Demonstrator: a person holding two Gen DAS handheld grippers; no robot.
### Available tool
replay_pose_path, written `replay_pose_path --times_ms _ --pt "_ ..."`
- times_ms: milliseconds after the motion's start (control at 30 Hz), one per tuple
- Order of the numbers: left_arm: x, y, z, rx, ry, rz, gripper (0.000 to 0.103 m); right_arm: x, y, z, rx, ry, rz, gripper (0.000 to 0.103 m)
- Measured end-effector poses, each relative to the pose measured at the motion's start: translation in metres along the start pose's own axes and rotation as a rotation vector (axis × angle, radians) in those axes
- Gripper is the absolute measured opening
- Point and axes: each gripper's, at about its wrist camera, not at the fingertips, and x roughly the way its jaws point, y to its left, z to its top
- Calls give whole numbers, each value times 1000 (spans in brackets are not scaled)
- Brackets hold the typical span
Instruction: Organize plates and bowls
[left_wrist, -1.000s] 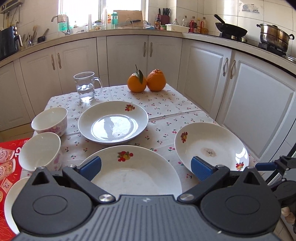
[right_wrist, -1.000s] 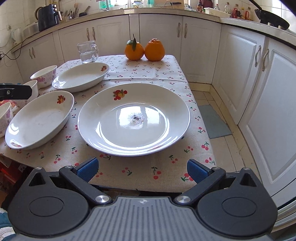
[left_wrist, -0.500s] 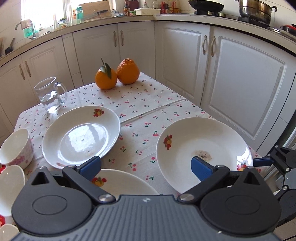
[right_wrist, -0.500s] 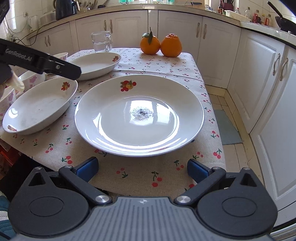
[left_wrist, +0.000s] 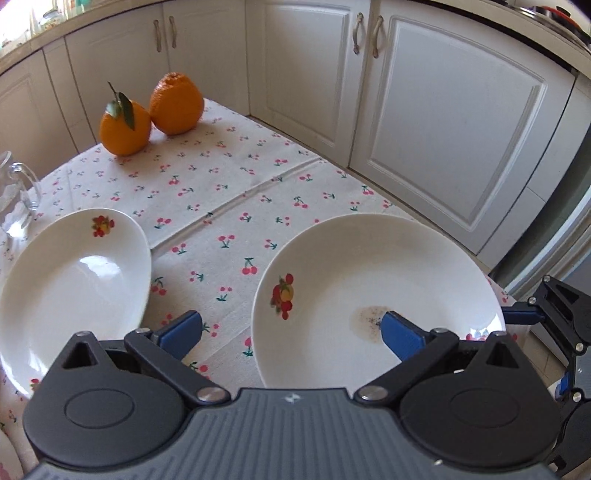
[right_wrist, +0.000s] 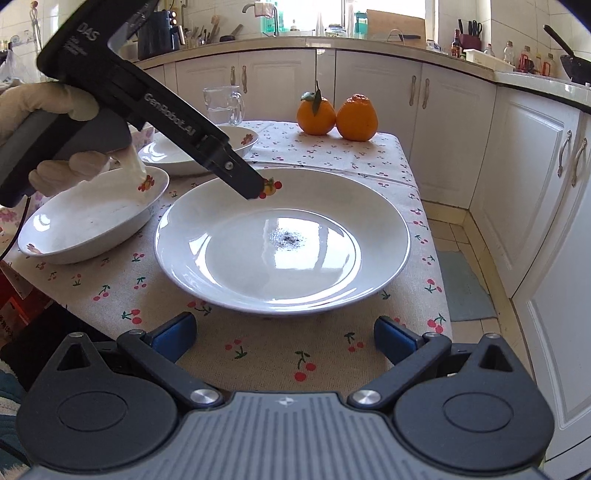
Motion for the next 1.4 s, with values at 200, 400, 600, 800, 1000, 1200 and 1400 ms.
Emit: replay_pose_path --times_ms 200,400,600,800,1000,1200,1400 --pt "24 4 10 9 71 -97 102 2 -2 -1 -20 -34 32 103" --pt "35 9 18 13 105 -140 102 3 -4 -3 -35 -48 47 103" --pt "43 13 24 11 132 -178 100 4 -6 0 -40 -36 51 103" --pt "44 12 29 47 147 -195 94 3 -7 -2 -53 -45 68 103" --pt "44 8 34 93 162 -204 77 2 -8 -1 -62 -40 80 103" --pt "45 8 37 105 186 -213 70 0 -8 1 -71 -34 87 97" --pt "45 9 38 120 198 -214 66 0 -9 7 -62 -13 84 93"
